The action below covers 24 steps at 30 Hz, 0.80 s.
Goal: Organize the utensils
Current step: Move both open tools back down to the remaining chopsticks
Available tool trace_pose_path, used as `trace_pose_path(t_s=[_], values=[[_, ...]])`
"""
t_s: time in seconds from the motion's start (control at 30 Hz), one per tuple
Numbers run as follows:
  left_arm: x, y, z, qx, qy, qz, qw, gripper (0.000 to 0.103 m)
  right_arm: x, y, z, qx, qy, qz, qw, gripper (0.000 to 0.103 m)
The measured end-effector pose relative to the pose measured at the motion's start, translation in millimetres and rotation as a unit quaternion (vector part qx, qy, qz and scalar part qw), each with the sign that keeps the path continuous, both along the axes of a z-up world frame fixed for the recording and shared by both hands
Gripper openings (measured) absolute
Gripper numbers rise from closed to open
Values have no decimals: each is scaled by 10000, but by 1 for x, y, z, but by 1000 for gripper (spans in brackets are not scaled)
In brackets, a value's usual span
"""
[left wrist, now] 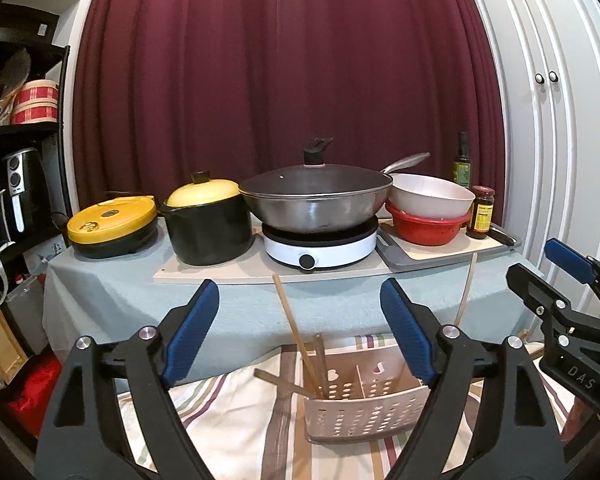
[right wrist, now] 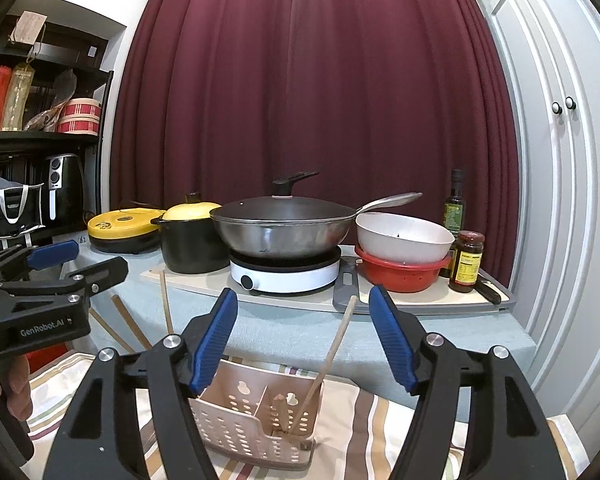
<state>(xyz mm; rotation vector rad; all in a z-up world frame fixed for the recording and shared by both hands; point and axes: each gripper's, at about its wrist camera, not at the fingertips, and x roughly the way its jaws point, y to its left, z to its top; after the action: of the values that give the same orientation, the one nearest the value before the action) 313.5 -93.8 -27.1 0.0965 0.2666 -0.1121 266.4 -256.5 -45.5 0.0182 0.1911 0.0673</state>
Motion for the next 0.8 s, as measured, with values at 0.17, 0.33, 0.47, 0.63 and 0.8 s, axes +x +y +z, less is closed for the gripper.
trace_pose_path(t_s=[0.17,0.33,0.47,0.63,0.8], values=[[-15,7,5,-11,-45,92,9999,86,-13,-1,5,46,15,-28,10000,69],[-38,14,8,23,-94,199,9998,90,-32,1,8,22,9,-51,10000,71],[-55,20,6,27,-42,253,9997,91,-49,4,6,47,70,-49,10000,72],[-84,29,-4,25,90,306,9995,91,-74,10,-2,45,180,-17,9998,72],[-113,41,-16,-41,176,363,9992,91,-105,16,-19,56,338,51,9994,72]])
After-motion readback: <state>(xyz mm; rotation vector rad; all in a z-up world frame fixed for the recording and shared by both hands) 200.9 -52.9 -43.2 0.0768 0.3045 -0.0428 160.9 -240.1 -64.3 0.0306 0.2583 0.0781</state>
